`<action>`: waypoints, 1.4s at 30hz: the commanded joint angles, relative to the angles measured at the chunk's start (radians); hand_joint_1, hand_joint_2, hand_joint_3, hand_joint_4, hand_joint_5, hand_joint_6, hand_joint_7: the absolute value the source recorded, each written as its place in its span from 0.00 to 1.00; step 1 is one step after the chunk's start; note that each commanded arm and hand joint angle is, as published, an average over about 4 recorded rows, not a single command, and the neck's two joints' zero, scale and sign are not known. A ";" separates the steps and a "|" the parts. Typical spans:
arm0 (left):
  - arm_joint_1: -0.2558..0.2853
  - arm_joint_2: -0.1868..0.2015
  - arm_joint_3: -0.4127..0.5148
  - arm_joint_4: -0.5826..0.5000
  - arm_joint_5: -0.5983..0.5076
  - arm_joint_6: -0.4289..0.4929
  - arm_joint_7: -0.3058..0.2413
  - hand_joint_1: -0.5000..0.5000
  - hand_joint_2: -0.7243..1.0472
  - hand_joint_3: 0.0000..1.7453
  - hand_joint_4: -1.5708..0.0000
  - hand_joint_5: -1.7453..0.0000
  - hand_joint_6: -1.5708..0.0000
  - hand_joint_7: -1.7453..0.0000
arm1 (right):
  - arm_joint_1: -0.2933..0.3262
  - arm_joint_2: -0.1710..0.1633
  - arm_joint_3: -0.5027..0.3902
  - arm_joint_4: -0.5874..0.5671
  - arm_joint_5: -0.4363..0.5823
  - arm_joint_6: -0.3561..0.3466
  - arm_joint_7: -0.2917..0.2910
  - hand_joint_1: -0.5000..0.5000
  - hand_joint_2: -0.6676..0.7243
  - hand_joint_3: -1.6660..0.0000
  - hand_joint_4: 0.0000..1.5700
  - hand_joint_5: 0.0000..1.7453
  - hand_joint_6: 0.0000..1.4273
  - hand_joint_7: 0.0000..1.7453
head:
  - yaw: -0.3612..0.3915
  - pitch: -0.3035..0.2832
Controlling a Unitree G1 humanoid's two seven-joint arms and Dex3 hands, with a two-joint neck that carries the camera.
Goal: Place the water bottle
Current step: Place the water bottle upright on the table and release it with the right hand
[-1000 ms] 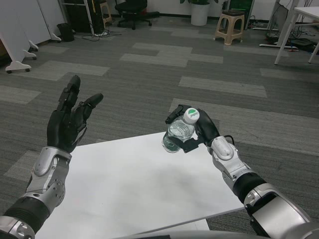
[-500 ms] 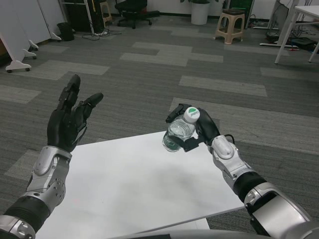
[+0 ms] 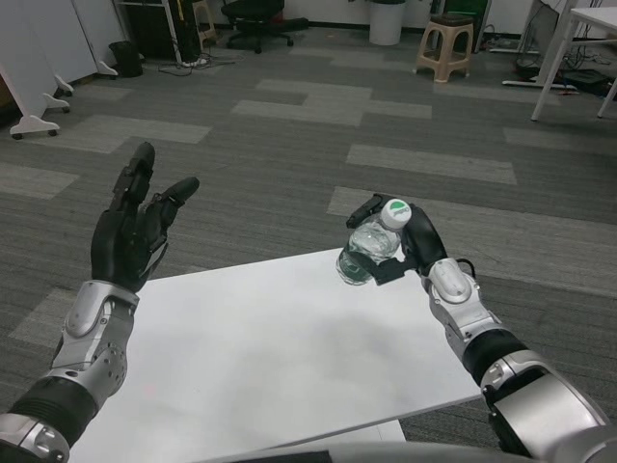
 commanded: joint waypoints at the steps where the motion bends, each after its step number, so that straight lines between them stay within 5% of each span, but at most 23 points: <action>1: -0.027 0.008 0.004 0.015 0.001 -0.004 0.001 0.01 0.98 0.20 1.00 0.53 1.00 1.00 | -0.028 -0.018 -0.021 0.011 0.004 -0.010 -0.006 0.08 0.05 0.05 0.93 0.94 0.88 0.92 | 0.001 -0.001; 8: -0.029 0.009 0.004 0.015 0.000 -0.002 0.001 0.00 0.98 0.20 1.00 0.53 1.00 1.00 | -0.027 -0.027 -0.040 0.032 -0.046 -0.010 -0.004 0.08 0.05 0.05 0.93 0.94 0.88 0.92 | 0.003 -0.001; 22: -0.024 0.008 0.003 0.012 0.002 -0.003 0.001 0.01 1.00 0.20 1.00 0.51 1.00 1.00 | -0.022 -0.040 -0.109 0.143 -0.315 -0.009 -0.012 0.07 0.05 0.05 0.93 0.94 0.88 0.92 | 0.001 0.005; 42: -0.014 0.000 -0.002 0.004 0.012 -0.004 0.001 0.00 1.00 0.20 1.00 0.47 1.00 1.00 | -0.039 0.004 -0.117 0.521 -0.294 -0.010 -0.108 0.04 0.05 0.05 1.00 0.94 0.92 0.88 | -0.015 0.010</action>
